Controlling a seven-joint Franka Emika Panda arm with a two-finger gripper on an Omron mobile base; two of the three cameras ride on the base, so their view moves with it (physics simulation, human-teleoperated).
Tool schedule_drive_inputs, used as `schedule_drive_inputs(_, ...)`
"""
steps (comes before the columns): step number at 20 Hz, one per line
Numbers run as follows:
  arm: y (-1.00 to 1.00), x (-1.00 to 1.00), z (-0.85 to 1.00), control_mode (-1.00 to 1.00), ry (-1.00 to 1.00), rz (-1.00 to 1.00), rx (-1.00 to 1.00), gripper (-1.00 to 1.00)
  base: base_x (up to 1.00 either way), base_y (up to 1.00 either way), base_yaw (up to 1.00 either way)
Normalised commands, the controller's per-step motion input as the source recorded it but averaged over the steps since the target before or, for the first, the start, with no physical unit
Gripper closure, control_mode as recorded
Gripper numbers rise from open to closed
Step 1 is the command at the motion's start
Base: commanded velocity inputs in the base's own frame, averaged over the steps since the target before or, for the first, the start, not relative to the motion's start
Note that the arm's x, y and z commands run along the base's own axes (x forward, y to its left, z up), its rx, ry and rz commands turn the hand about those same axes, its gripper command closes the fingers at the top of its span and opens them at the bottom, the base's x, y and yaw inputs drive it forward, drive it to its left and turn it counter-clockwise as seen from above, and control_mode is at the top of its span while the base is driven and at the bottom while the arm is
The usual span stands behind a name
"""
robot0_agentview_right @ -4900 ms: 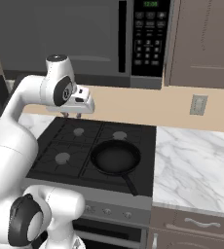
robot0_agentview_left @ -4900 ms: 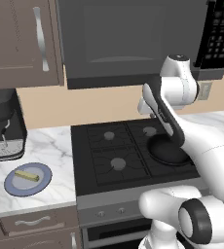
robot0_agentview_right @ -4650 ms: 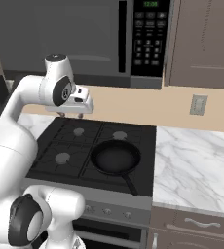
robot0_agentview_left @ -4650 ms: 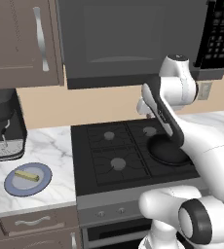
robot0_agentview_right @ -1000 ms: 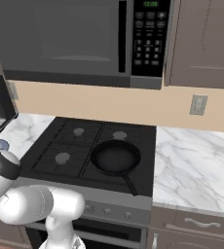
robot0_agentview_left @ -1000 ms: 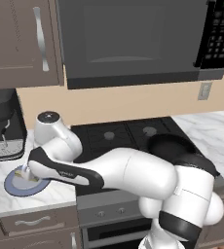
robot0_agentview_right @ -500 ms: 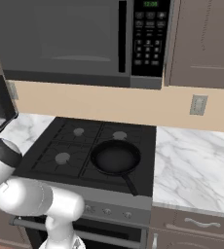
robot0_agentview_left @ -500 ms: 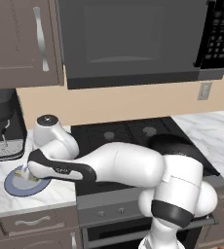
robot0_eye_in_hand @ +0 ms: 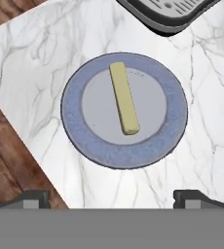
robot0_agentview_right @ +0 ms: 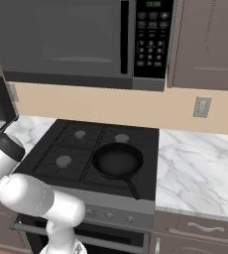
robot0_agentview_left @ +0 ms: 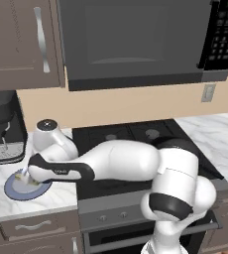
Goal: Pick up the butter stick and place it in the pan. Then turn on the burner for the pan.
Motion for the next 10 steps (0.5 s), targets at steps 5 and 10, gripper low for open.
schedule_drive_inputs(5, 0.17, 0.10, -0.21, -1.00, 0.00, 0.00, 0.00, -1.00, 0.00, 0.00, 0.00)
schedule_drive_inputs(10, 0.16, 0.09, -0.21, -1.00, 0.00, 0.00, 0.00, -1.00, 0.00, 0.00, 0.00)
